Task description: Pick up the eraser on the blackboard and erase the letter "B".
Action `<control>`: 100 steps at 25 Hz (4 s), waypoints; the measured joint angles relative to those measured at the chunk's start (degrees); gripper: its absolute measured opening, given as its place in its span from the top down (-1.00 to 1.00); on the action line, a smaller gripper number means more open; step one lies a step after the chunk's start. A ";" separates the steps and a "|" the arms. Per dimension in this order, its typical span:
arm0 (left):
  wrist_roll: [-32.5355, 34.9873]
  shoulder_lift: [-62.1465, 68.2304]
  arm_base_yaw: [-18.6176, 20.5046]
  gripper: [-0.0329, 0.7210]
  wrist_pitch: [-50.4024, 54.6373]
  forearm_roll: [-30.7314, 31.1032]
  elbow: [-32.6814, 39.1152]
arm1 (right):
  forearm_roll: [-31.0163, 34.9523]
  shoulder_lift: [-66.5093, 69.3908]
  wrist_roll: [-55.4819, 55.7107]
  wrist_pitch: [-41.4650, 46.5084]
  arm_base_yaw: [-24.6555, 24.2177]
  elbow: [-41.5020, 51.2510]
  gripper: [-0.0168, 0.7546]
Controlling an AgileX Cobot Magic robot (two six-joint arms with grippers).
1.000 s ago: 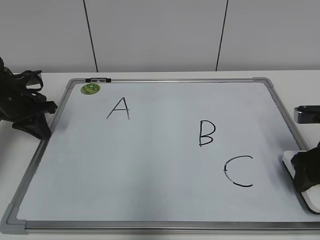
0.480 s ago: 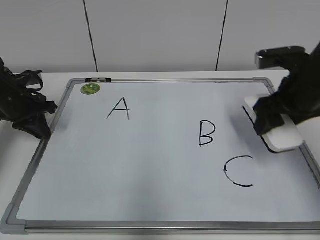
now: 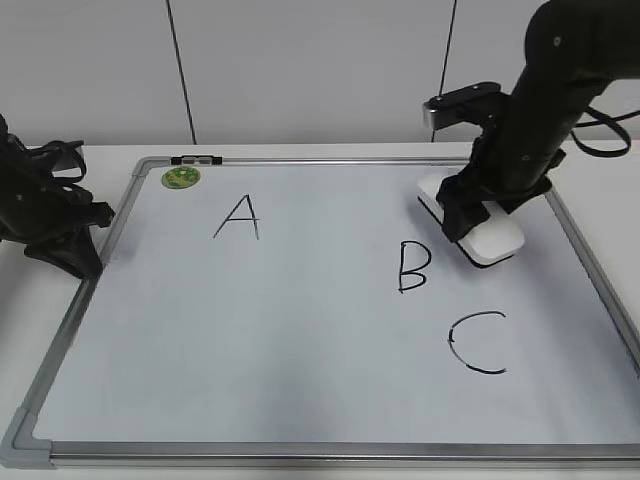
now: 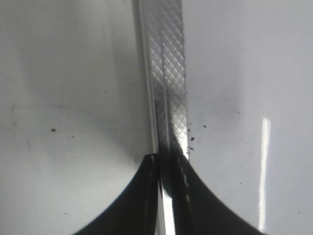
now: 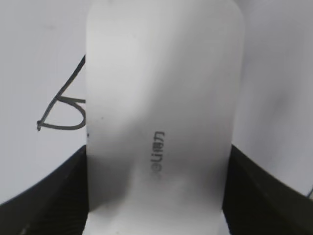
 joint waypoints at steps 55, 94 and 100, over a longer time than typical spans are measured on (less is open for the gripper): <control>0.00 0.00 0.09 0.82 0.04 -0.42 0.00 | -5.60 12.80 -1.00 6.05 4.02 -11.30 -0.44; 0.00 0.00 0.09 0.82 0.04 -0.23 0.00 | -4.46 7.71 -2.47 18.11 14.29 -19.67 -0.44; 0.00 0.00 0.09 0.82 0.04 -0.23 0.00 | -4.70 3.42 -0.06 18.23 8.41 -18.32 -0.44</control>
